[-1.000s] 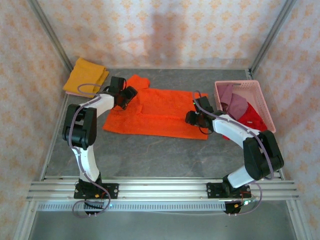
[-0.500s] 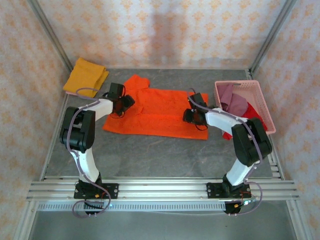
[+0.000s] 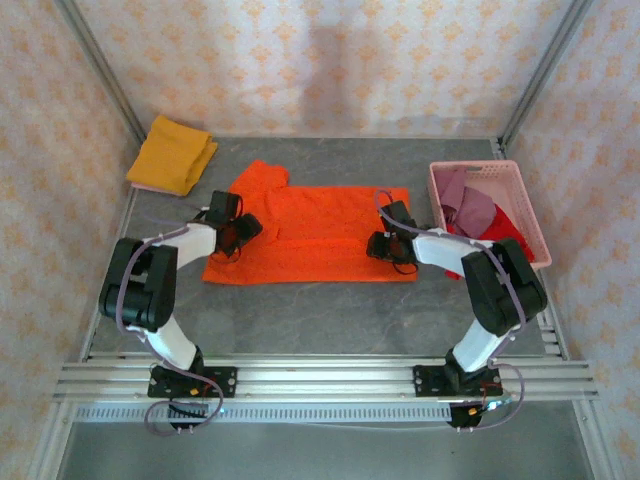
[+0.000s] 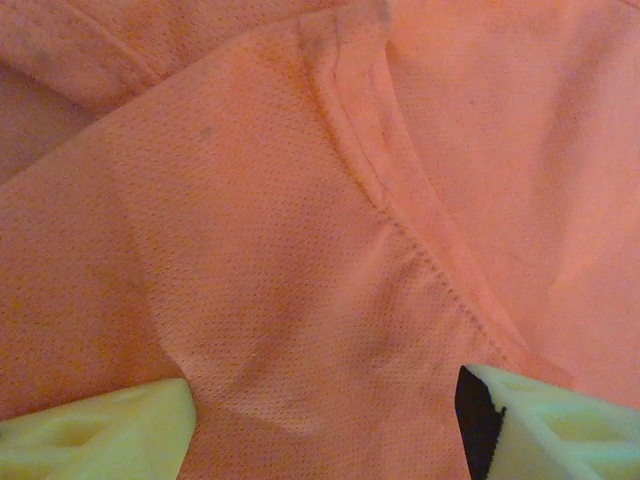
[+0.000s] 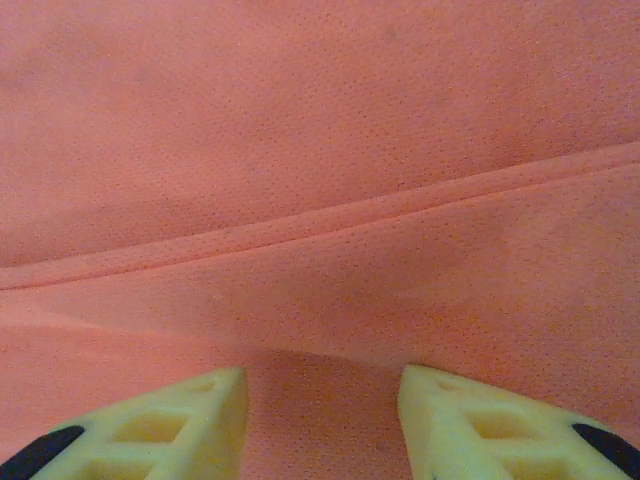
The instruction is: Fold and stack the t-shirts
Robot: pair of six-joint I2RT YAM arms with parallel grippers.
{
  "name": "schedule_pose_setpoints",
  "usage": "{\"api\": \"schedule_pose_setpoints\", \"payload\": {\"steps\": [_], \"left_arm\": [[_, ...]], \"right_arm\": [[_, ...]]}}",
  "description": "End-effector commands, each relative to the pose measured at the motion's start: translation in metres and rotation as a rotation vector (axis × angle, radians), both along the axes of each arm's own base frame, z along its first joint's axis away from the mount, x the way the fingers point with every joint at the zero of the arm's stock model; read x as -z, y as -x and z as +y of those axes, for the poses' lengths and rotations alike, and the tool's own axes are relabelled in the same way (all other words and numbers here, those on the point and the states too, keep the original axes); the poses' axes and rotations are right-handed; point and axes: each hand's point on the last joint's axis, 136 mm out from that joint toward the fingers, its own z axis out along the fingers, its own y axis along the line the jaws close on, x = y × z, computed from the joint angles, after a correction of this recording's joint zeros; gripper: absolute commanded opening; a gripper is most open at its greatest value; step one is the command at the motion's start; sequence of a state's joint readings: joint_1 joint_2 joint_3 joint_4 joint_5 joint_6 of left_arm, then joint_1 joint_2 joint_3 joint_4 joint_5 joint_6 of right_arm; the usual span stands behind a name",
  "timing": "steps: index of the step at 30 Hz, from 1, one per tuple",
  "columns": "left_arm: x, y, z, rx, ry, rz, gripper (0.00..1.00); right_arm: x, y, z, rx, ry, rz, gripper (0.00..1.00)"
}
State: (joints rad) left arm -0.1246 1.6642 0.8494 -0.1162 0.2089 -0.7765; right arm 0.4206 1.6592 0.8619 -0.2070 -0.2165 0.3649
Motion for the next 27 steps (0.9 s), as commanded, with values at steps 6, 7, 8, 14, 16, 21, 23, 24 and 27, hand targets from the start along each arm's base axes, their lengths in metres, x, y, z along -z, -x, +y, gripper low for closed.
{"api": "schedule_pose_setpoints", "payload": {"steps": [6,7,8,14,16,21,23,24,27], "left_arm": [[0.021,0.065,0.017,-0.034,-0.039,0.132,0.74],[0.013,0.063,0.018,-0.032,-0.044,0.114,0.74],[0.005,0.061,0.02,-0.033,-0.056,0.101,0.75],[-0.066,0.013,0.03,-0.042,-0.169,-0.046,0.82],[-0.08,-0.009,0.03,-0.041,-0.194,-0.07,0.82],[-0.092,-0.07,0.036,-0.08,-0.265,-0.089,0.84],[-0.092,-0.091,0.037,-0.096,-0.283,-0.086,0.86],[-0.092,-0.102,0.038,-0.104,-0.291,-0.086,0.9],[-0.076,-0.132,0.034,-0.102,-0.285,-0.05,0.93]], "right_arm": [[0.014,0.057,-0.011,-0.017,0.013,0.125,0.46],[0.007,0.055,-0.01,-0.016,0.005,0.11,0.46],[-0.003,0.05,-0.008,-0.019,-0.002,0.083,0.46],[-0.069,-0.009,0.001,-0.007,-0.009,-0.117,0.46],[-0.082,-0.027,0.004,-0.001,-0.022,-0.153,0.46],[-0.11,-0.061,0.023,-0.024,-0.075,-0.225,0.46],[-0.117,-0.07,0.028,-0.021,-0.092,-0.242,0.46],[-0.119,-0.073,0.028,-0.015,-0.093,-0.247,0.46],[-0.123,-0.078,0.027,0.008,-0.092,-0.261,0.46]]}}
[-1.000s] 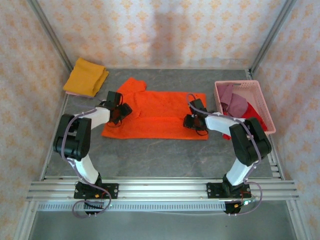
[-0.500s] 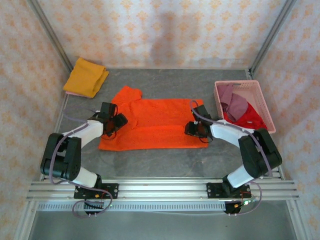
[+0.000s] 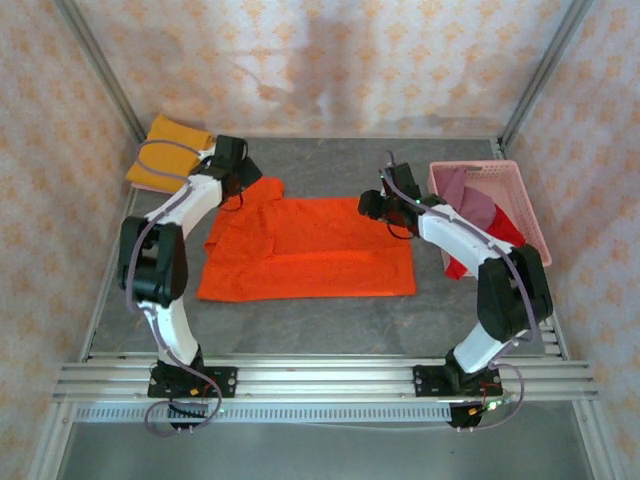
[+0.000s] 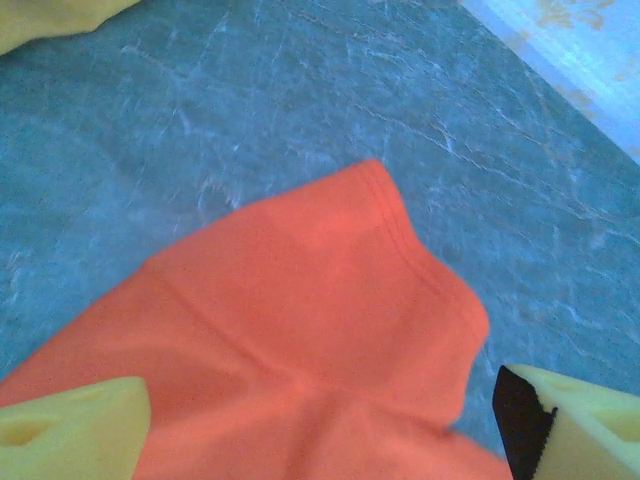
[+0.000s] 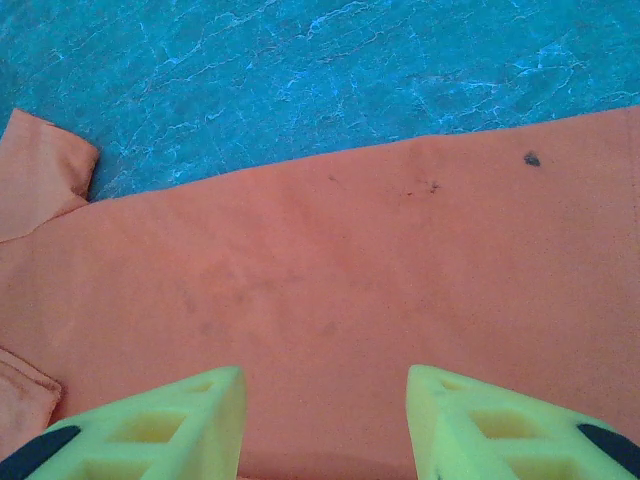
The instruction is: Fold and stack the t-shirts
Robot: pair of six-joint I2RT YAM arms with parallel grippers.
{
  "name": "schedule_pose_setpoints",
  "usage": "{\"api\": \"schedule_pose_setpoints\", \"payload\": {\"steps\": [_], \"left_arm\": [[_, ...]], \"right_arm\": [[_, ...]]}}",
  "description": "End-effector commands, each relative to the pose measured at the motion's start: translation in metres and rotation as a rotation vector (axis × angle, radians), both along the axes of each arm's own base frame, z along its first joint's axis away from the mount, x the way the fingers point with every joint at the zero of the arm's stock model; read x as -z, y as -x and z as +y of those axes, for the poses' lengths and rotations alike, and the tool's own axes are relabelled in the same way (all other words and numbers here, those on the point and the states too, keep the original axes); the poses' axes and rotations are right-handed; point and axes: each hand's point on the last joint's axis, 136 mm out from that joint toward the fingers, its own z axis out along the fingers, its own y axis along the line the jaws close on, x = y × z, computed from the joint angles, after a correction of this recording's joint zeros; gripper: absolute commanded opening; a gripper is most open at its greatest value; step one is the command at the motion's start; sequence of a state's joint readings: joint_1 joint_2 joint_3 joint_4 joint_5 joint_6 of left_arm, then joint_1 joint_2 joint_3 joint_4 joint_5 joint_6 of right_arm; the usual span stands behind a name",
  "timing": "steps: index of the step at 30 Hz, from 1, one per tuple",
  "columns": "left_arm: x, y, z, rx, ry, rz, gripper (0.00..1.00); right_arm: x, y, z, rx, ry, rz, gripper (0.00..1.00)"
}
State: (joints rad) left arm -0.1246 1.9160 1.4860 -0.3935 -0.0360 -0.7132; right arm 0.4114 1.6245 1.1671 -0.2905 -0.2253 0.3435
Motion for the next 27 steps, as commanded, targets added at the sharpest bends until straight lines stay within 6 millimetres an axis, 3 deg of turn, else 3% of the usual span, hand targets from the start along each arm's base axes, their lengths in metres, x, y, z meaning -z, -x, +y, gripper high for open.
{"api": "schedule_pose_setpoints", "payload": {"steps": [1,6,15,21,27], "left_arm": [[0.021,-0.015,0.007,-0.027,-0.059,0.092,0.94],[0.035,-0.054,0.009,-0.036,-0.101,0.135,0.89],[0.063,-0.085,0.009,-0.034,-0.145,0.229,0.69],[0.086,-0.09,0.003,-0.029,-0.117,0.275,0.6],[0.091,-0.087,0.0,-0.026,-0.107,0.294,0.45]], "right_arm": [[-0.007,-0.008,-0.002,0.025,0.007,-0.021,0.46],[-0.005,0.003,-0.008,0.03,0.022,-0.002,0.46],[-0.003,0.02,-0.02,0.05,0.044,0.006,0.46],[-0.001,0.023,-0.022,0.053,0.047,0.011,0.46],[0.003,0.025,-0.025,0.059,0.058,0.018,0.47]]}}
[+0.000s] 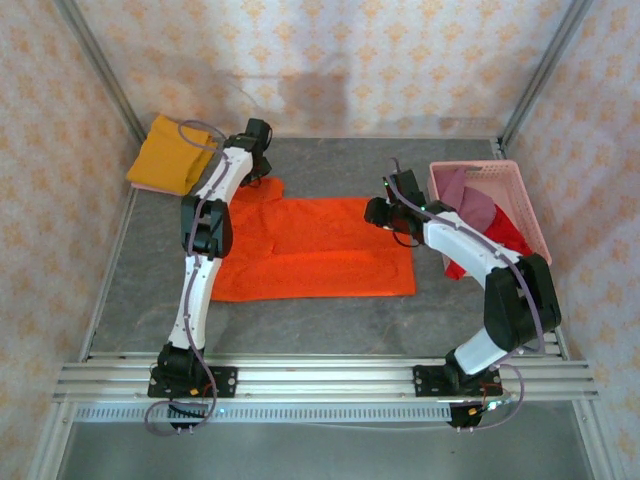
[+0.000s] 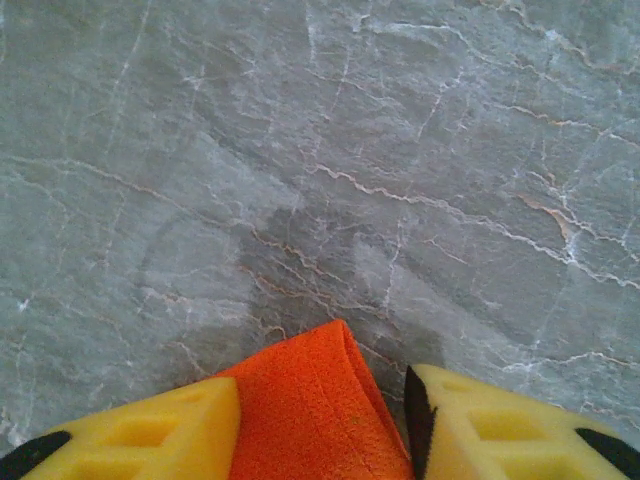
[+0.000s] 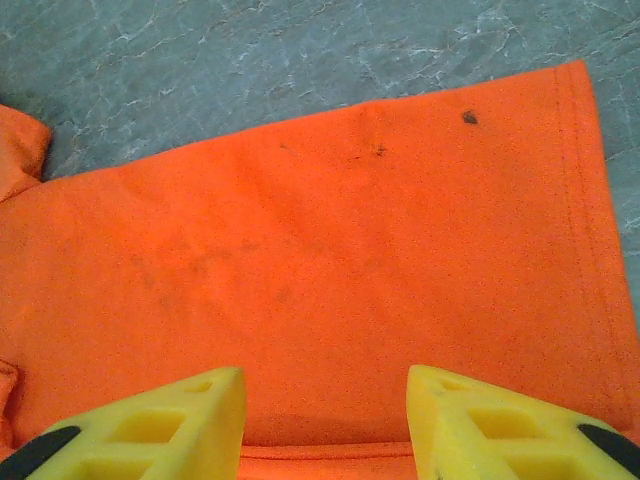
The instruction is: Fold and stack the t-shirts
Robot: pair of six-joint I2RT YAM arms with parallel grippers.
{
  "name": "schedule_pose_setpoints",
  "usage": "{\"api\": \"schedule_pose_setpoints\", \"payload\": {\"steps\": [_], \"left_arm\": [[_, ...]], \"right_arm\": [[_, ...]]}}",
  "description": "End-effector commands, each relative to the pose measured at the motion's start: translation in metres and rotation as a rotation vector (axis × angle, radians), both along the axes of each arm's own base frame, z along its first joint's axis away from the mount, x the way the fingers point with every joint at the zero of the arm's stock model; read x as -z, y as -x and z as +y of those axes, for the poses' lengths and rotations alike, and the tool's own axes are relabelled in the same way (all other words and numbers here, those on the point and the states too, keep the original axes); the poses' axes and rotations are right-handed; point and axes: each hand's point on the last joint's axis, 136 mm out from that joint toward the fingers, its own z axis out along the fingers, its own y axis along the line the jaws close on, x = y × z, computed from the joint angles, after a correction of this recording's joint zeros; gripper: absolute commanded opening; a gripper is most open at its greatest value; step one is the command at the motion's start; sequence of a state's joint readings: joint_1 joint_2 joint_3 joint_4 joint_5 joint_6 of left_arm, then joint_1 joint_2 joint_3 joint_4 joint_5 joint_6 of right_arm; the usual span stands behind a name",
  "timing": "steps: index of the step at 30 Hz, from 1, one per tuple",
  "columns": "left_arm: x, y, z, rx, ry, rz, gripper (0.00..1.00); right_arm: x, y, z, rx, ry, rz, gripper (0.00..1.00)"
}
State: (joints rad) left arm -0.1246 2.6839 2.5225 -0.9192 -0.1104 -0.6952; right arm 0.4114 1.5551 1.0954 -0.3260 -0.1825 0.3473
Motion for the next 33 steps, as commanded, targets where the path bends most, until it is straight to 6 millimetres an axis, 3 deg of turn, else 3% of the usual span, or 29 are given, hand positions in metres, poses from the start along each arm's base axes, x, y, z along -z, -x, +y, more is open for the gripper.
{"api": "schedule_pose_setpoints", "payload": {"steps": [1,8,11,23,33], "left_arm": [[-0.002,0.011,-0.001,-0.002,0.0,0.047,0.42],[0.002,0.015,0.003,-0.007,-0.012,0.064,0.08],[-0.002,0.016,0.002,-0.005,-0.007,0.058,0.0],[-0.013,0.021,0.005,0.012,-0.027,0.051,0.0],[-0.007,0.025,0.005,0.009,-0.015,0.066,0.0]], "right_arm": [[-0.003,0.005,-0.008,0.029,0.017,-0.004,0.47],[0.0,0.006,-0.01,0.039,0.016,-0.002,0.47],[0.005,-0.003,-0.018,0.079,0.016,-0.001,0.46],[0.056,-0.087,-0.076,0.222,0.089,0.111,0.44],[0.089,-0.117,-0.092,0.219,0.125,0.199,0.34]]}}
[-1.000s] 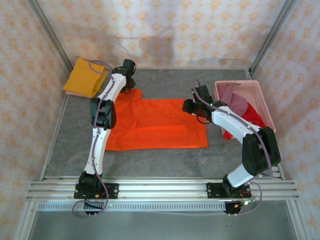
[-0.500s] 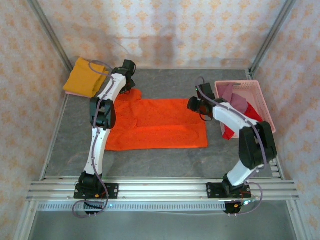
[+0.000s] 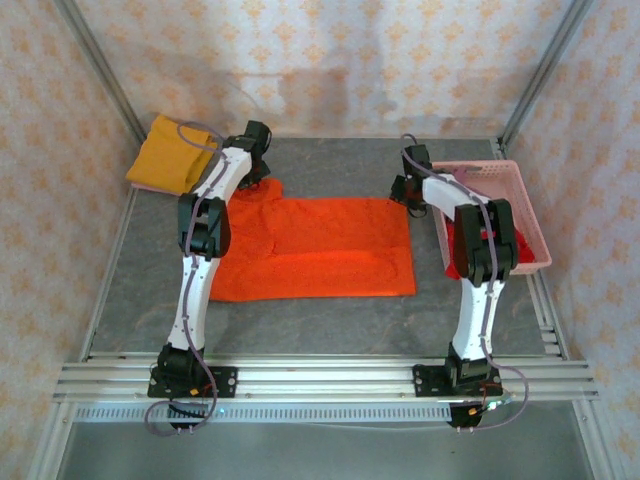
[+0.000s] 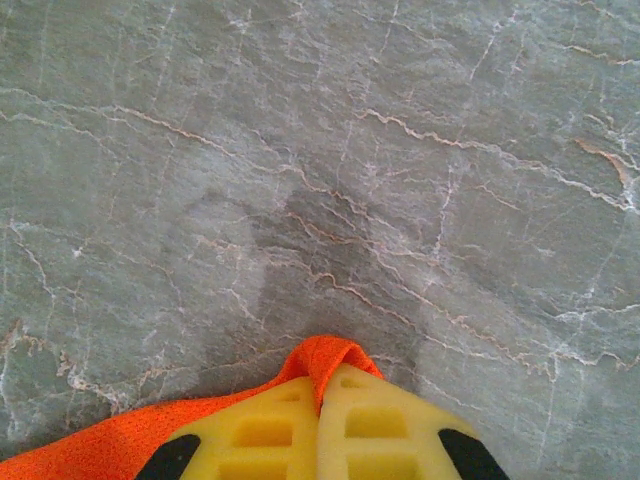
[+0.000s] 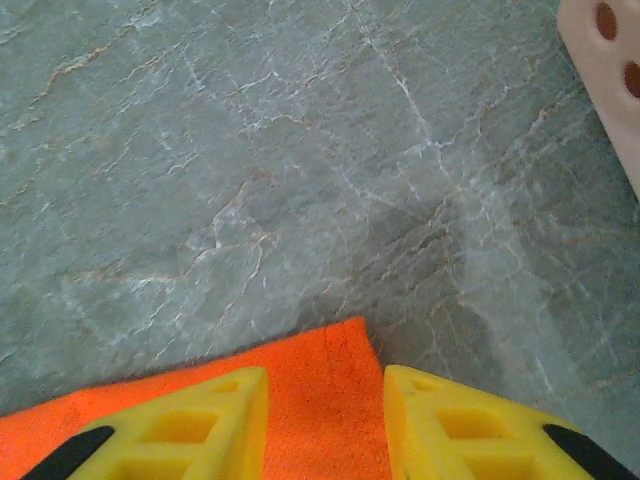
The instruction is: Fold and stack the t-shirts
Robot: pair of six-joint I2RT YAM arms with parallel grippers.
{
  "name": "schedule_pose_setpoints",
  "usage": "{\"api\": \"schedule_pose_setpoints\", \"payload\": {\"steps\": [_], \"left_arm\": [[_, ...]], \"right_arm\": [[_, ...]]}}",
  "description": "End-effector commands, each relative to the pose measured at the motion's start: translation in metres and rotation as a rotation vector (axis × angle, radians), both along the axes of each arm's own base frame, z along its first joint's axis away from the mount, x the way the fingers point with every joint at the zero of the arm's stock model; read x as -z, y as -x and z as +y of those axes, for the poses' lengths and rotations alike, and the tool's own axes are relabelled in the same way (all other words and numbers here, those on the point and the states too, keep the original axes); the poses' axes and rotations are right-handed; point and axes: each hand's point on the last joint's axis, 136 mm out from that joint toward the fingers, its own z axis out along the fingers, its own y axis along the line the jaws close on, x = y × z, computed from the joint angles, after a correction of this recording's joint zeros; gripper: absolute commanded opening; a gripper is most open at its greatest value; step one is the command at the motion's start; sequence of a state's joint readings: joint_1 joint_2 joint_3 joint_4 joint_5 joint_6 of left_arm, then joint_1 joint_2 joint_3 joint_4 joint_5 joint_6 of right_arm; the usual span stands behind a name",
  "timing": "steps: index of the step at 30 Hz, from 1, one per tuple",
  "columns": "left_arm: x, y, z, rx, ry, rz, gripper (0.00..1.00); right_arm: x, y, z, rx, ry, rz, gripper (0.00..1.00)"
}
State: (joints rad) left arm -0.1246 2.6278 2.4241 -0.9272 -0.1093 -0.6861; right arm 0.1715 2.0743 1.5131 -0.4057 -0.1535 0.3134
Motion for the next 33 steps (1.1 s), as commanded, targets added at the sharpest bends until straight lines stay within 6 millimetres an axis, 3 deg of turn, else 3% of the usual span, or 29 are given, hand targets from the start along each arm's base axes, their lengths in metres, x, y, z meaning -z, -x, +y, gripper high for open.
{"api": "schedule_pose_setpoints", "payload": {"steps": [1,9,13,17,20,26,33], "left_arm": [[-0.009,0.007,0.003,0.0,-0.003,0.014,0.0],[-0.011,0.006,0.003,0.005,0.003,0.008,0.0],[-0.011,0.006,0.001,0.011,0.01,0.009,0.0],[-0.017,0.006,0.0,0.02,0.015,0.002,0.0],[-0.032,0.006,0.0,0.028,0.012,-0.019,0.0],[-0.08,0.016,0.009,0.031,-0.027,-0.109,0.0],[-0.11,0.054,0.019,0.01,-0.054,-0.13,0.0]], "right_arm": [[0.009,-0.002,-0.006,-0.008,0.029,0.05,0.34],[0.026,-0.005,-0.002,-0.021,0.017,0.088,0.22],[0.024,-0.003,-0.002,-0.019,0.01,0.089,0.0],[0.013,-0.004,-0.001,-0.03,0.01,0.056,0.0],[-0.001,-0.004,-0.002,-0.043,0.018,0.027,0.0],[-0.03,0.002,-0.006,-0.043,0.025,-0.074,0.0],[-0.039,0.025,-0.007,-0.04,0.0,-0.109,0.0]]}}
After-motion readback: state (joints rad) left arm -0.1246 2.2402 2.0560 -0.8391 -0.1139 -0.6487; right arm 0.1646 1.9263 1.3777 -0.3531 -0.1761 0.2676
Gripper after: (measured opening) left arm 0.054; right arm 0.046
